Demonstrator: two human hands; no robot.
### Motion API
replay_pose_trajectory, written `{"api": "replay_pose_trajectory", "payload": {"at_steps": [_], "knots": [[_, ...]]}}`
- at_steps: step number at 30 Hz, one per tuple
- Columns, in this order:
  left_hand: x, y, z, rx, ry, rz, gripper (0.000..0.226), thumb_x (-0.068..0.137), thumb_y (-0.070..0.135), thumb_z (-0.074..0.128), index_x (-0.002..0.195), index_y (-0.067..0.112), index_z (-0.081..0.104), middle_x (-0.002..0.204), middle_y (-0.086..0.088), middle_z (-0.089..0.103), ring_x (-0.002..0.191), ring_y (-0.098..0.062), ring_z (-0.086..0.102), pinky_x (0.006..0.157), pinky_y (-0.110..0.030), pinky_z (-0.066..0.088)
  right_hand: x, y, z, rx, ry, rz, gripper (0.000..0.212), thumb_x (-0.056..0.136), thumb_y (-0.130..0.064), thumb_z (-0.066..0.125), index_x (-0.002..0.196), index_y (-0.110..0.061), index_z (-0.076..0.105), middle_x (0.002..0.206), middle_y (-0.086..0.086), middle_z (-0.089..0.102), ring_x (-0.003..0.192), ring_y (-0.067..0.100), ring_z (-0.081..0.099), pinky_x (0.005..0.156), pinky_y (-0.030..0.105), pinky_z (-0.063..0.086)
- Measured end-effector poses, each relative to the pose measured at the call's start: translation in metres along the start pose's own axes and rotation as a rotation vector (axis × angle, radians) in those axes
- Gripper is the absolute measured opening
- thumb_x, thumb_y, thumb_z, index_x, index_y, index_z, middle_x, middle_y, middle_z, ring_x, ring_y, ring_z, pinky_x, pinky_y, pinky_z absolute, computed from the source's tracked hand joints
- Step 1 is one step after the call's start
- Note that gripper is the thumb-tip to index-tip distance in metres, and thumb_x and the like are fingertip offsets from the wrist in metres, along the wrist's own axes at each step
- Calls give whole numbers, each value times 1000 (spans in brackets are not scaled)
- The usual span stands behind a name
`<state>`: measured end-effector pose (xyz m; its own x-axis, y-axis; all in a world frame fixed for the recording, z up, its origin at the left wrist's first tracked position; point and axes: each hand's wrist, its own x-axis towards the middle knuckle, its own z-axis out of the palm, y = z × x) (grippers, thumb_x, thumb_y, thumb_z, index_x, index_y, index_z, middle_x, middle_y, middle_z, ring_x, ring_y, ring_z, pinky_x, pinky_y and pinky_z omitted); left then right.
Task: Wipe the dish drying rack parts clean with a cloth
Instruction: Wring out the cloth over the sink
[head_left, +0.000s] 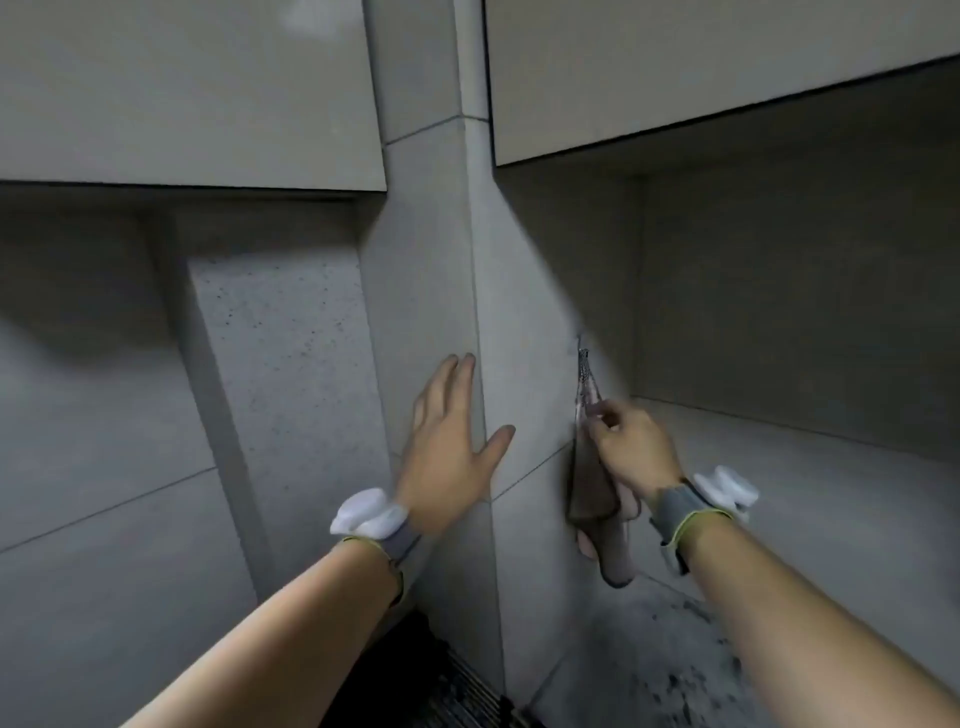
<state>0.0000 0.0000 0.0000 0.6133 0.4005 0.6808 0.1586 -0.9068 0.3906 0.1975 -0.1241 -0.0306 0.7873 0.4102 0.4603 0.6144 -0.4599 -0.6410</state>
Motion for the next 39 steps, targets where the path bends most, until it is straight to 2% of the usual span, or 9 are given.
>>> {"api": "replay_pose_trajectory", "payload": {"at_steps": [7, 11, 14, 18, 23, 27, 31, 35, 39], "knots": [[6, -21, 25, 24, 127, 22, 88, 91, 18, 69, 158, 31, 13, 164, 7, 15, 149, -17, 16, 116, -20, 10, 43, 3, 32, 48, 69, 130, 39, 90, -33, 61, 123, -14, 53, 126, 17, 53, 107, 42, 59, 86, 41, 47], [5, -24, 27, 19, 142, 27, 89, 91, 19, 70, 158, 33, 14, 163, 9, 17, 149, -13, 15, 117, -21, 13, 57, 5, 41, 10, 109, 147, 19, 92, -23, 57, 106, -11, 58, 112, 20, 63, 101, 41, 61, 76, 38, 45], [6, -24, 28, 18, 139, 31, 91, 91, 19, 71, 158, 36, 12, 163, 10, 17, 145, -5, 12, 116, -12, 8, 62, 5, 40, 54, 138, 131, 16, 91, -18, 55, 105, -10, 60, 108, 20, 66, 101, 41, 60, 76, 38, 44], [6, -24, 30, 22, 153, 24, 91, 90, 18, 72, 158, 34, 13, 162, 12, 17, 143, -3, 12, 118, -27, 18, 65, 3, 28, 130, 211, 91, 13, 91, -17, 55, 103, -11, 59, 106, 20, 66, 99, 42, 59, 74, 40, 45], [5, -25, 27, 8, 156, 46, 91, 89, 18, 73, 158, 31, 16, 163, 10, 18, 143, -6, 15, 118, -31, 21, 67, -8, 0, 252, 324, 4, 14, 89, -14, 57, 102, -12, 62, 100, 14, 68, 96, 38, 61, 74, 37, 43], [3, -23, 13, -23, 102, 35, 84, 92, 27, 71, 157, 32, 19, 162, 10, 20, 145, -5, 17, 116, -18, 14, 35, -23, 5, 419, 73, -175, 11, 85, -8, 65, 91, -17, 63, 79, 3, 65, 79, 24, 60, 72, 34, 45], [-19, -20, -5, -76, 37, 14, 62, 95, 36, 66, 149, 25, 40, 149, 9, 43, 137, -3, 35, 113, -17, 25, -9, -42, 15, 541, -216, -320, 24, 84, -7, 72, 80, -28, 59, 66, -9, 56, 65, 6, 49, 68, 24, 43], [-78, -39, -35, -167, -143, -63, 43, 93, 29, 61, 135, 27, 57, 128, 15, 63, 117, 3, 56, 99, -27, 47, -59, -86, 18, 765, -480, -309, 27, 87, 7, 67, 78, -18, 59, 63, -13, 53, 61, 2, 46, 60, 14, 40], [-130, -62, -91, -414, -207, -258, 38, 89, 4, 60, 125, 16, 62, 112, 9, 73, 104, -6, 67, 92, -24, 51, -121, -143, 33, 934, -728, -298, 18, 91, 8, 58, 91, -8, 65, 80, 0, 64, 77, 10, 57, 68, 18, 48]]}}
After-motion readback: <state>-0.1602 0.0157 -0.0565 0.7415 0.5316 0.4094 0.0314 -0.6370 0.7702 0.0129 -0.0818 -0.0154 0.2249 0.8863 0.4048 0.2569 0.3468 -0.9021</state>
